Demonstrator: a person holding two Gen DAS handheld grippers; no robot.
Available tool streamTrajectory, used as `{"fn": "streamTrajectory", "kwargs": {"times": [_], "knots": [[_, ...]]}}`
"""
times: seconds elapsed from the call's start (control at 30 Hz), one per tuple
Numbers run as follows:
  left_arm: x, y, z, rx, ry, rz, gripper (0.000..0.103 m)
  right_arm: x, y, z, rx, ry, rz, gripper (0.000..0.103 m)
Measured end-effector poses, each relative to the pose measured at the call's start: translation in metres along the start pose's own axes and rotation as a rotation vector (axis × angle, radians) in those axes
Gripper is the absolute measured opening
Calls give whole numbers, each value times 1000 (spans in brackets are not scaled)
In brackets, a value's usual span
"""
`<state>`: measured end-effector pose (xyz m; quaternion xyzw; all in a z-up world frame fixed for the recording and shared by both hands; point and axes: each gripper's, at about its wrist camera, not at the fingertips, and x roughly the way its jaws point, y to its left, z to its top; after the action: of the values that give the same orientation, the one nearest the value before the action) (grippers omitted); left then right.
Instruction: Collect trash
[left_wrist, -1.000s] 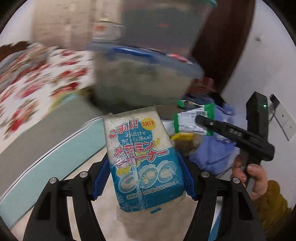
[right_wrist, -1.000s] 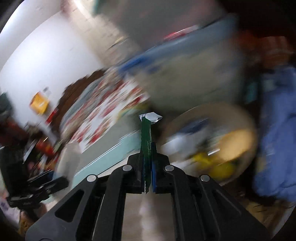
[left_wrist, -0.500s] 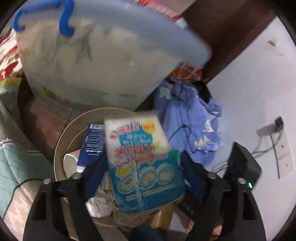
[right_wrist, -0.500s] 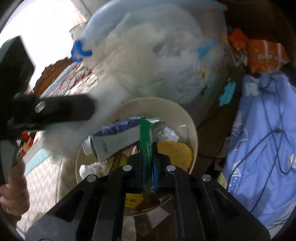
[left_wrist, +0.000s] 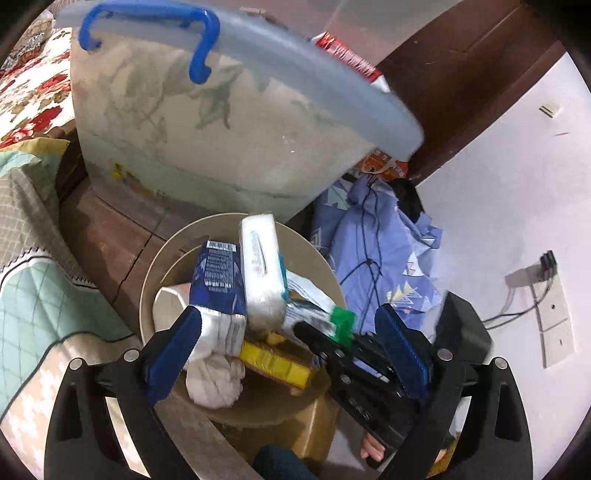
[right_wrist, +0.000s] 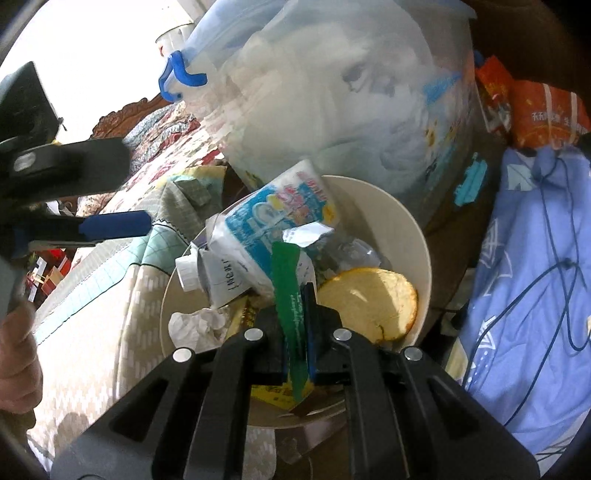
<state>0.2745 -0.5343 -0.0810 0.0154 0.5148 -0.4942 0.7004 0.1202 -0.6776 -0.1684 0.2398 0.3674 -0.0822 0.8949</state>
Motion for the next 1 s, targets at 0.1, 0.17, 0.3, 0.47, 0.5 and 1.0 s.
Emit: {"fn": "streamTrajectory", "kwargs": {"times": [0.1, 0.17, 0.3, 0.47, 0.5, 1.0], "knots": [[-19, 1, -9, 13, -12, -9, 91, -5, 6, 2, 1, -19, -24, 69], [-34, 4, -14, 18, -29, -13, 91, -10, 14, 3, -31, -55, -44, 86], [-57, 11, -21, 8, -62, -20, 91, -17, 30, 6, -69, -56, -41, 86], [-92, 19, -33, -5, -114, -28, 91, -33, 39, 7, -85, -95, -46, 86], [-99, 20, -37, -2, -125, -25, 91, -42, 41, 8, -79, -126, -51, 86], [-175, 22, -135, 116, -229, 274, 94, -160, 82, -37, 123, -363, 19, 87]]}}
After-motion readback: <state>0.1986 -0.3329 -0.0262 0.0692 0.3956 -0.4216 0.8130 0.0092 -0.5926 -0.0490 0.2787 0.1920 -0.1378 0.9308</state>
